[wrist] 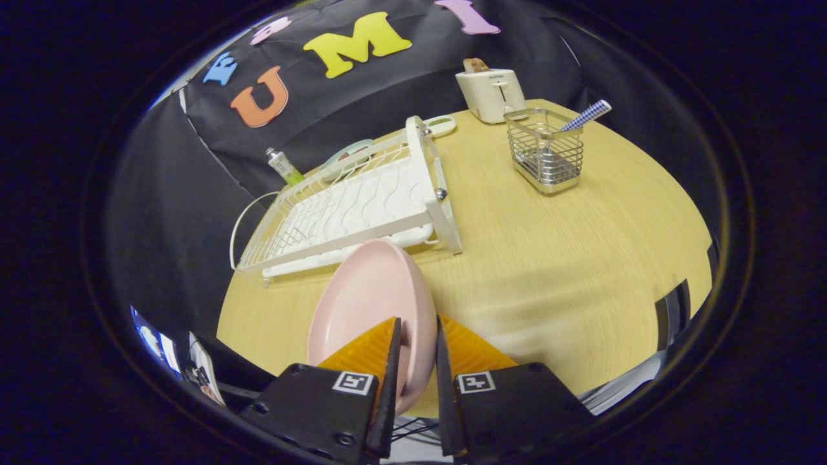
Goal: Take the plate from the dish rack, then take the spoon from the basket and place it into the plate.
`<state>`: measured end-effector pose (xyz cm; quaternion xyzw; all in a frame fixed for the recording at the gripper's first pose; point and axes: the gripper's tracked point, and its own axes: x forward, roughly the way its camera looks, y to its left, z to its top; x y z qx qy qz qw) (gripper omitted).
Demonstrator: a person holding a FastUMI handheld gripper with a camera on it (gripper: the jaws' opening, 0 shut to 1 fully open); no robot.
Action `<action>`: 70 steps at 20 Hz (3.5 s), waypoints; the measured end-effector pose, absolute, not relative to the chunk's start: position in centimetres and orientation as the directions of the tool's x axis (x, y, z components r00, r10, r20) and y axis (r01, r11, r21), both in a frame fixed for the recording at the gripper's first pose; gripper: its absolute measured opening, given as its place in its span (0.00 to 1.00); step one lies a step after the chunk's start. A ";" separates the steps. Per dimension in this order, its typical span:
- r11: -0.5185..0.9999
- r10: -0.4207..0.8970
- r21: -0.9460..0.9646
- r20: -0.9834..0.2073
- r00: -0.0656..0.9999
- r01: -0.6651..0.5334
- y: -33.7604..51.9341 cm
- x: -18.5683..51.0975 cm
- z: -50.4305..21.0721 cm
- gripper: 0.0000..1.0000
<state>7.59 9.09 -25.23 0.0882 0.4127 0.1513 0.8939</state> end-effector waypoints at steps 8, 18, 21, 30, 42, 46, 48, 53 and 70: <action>0.976 0.213 0.161 -0.627 0.749 -0.143 4.4 10.3 -23.8 0.86; 0.974 0.216 0.102 -0.182 0.959 -0.200 -2.5 17.3 -16.2 0.96; 0.968 0.226 0.145 -0.167 0.960 -0.203 -4.3 20.3 -16.1 0.96; 0.977 0.192 0.102 -0.051 0.980 -0.186 -6.6 28.2 -14.9 0.93; 0.976 0.196 0.110 -0.041 0.980 -0.190 -4.9 28.3 -13.4 0.17; 0.974 0.200 0.107 0.007 0.980 -0.199 -4.0 26.5 -9.9 0.17; 0.972 0.209 0.105 0.039 0.977 -0.212 -3.3 25.2 -7.6 0.17; 0.970 0.227 0.071 0.083 0.970 -0.233 -1.2 20.7 -2.8 0.17; 0.854 0.514 -0.056 -0.072 0.855 -0.518 14.9 7.0 -14.7 0.17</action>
